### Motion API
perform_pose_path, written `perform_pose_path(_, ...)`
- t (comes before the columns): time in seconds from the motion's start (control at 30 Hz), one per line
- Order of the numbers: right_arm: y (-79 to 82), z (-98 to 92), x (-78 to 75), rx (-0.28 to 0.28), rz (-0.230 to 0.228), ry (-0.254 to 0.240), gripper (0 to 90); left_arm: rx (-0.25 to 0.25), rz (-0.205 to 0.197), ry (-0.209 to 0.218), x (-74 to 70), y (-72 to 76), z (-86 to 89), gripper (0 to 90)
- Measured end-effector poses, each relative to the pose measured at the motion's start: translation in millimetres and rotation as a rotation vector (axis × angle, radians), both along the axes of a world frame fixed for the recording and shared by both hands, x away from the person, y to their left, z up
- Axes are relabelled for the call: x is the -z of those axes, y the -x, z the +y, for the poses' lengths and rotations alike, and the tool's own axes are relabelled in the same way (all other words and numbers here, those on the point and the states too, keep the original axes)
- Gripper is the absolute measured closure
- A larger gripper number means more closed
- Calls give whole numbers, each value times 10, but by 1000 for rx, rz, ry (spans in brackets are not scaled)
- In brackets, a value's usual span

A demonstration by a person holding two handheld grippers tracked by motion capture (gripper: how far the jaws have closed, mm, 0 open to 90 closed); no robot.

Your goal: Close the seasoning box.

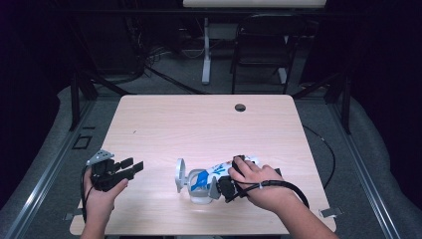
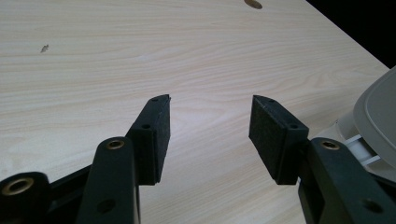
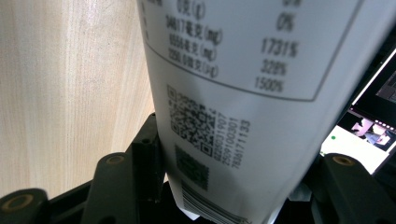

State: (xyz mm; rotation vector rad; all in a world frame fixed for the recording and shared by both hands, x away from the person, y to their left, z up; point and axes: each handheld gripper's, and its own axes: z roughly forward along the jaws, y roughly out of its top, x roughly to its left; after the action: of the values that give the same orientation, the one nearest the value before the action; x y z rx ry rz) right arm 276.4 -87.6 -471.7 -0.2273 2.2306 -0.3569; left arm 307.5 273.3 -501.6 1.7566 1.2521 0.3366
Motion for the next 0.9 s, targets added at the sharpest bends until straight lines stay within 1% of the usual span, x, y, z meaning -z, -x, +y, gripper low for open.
perform_pose_path(0.3,3,1,-7,-2,5,5,441,2,9,-3,10,-5,3,486)
perform_pose_path(0.33,4,5,-11,-2,2,12,441,2,9,-3,11,-5,3,486)
perform_pose_path(0.37,3,2,-8,-2,6,6,441,2,9,-3,12,-5,3,486)
perform_pose_path(0.67,12,0,-8,-9,4,3,442,2,10,-3,16,-7,5,486)
perform_pose_path(0.7,18,6,-16,-8,-1,19,442,1,10,-3,17,-7,4,486)
perform_pose_path(0.9,21,11,-19,-11,-3,23,444,0,9,-5,24,-9,-1,486)
